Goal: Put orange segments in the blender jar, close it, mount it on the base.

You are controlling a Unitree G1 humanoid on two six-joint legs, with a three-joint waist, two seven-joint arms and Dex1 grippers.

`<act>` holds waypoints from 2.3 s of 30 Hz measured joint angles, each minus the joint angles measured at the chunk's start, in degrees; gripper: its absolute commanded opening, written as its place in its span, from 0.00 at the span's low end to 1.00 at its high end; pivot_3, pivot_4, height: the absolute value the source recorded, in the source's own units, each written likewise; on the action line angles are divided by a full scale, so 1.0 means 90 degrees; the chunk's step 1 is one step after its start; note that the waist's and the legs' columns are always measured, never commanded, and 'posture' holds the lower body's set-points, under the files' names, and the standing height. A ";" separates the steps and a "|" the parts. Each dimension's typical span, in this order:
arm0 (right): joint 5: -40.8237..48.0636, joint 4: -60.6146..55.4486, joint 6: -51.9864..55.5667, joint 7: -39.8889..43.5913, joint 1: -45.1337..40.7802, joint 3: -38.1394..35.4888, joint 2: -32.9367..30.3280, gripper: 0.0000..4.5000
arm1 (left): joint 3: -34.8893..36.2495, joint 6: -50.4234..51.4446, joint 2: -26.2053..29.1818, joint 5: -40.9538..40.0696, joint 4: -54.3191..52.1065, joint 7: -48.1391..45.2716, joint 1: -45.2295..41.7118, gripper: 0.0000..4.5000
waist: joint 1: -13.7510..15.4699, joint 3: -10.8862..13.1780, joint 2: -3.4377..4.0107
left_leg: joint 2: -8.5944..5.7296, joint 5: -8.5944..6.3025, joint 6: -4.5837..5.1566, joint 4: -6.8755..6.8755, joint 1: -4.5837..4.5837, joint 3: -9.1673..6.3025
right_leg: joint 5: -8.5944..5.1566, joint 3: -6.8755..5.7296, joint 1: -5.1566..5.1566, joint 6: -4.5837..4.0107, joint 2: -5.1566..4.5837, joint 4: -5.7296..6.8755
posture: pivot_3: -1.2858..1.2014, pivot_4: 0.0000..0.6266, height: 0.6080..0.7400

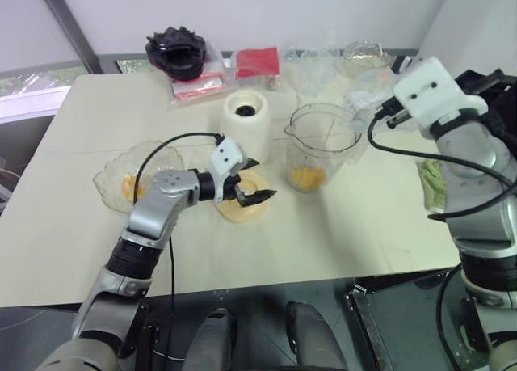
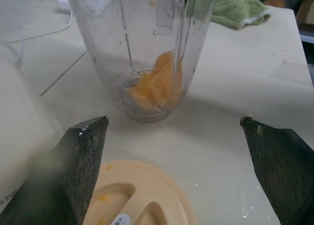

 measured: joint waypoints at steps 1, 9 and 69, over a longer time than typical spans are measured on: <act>-0.0014 0.0000 -0.0002 0.0002 0.0047 0.0000 0.0000 0.01 | 0.0000 0.0000 0.0000 0.0000 0.0000 0.0000 0.0000 1.00 | 0.0000 0.0000 0.0000 | 0.0000 0.0000 0.0000 0.0000 0.0000 0.0000 | 0.0000 0.0000 0.0000 0.0000 0.0000 0.0000 | 0.52 0.24 1.00; -0.0153 0.0000 -0.0073 0.0076 0.0066 -0.0005 -0.0030 0.01 | -0.0004 0.0000 -0.0001 0.0000 0.0001 -0.0011 -0.0002 1.00 | -0.0003 0.0000 0.0000 | 0.0000 0.0000 0.0000 0.0001 0.0000 0.0000 | 0.0000 0.0000 0.0000 0.0000 0.0000 0.0002 | 0.52 0.24 1.00; 0.3694 0.6241 -0.4024 -0.2084 0.0267 -0.4610 0.3132 0.01 | -0.0176 -0.0007 0.0267 0.0001 0.0029 -0.0167 -0.0131 1.00 | -0.0050 -0.0004 0.0016 | -0.0001 0.0001 0.0000 -0.0003 0.0017 0.0005 | 0.0002 0.0006 -0.0001 -0.0002 0.0002 0.0028 | 0.52 0.24 1.00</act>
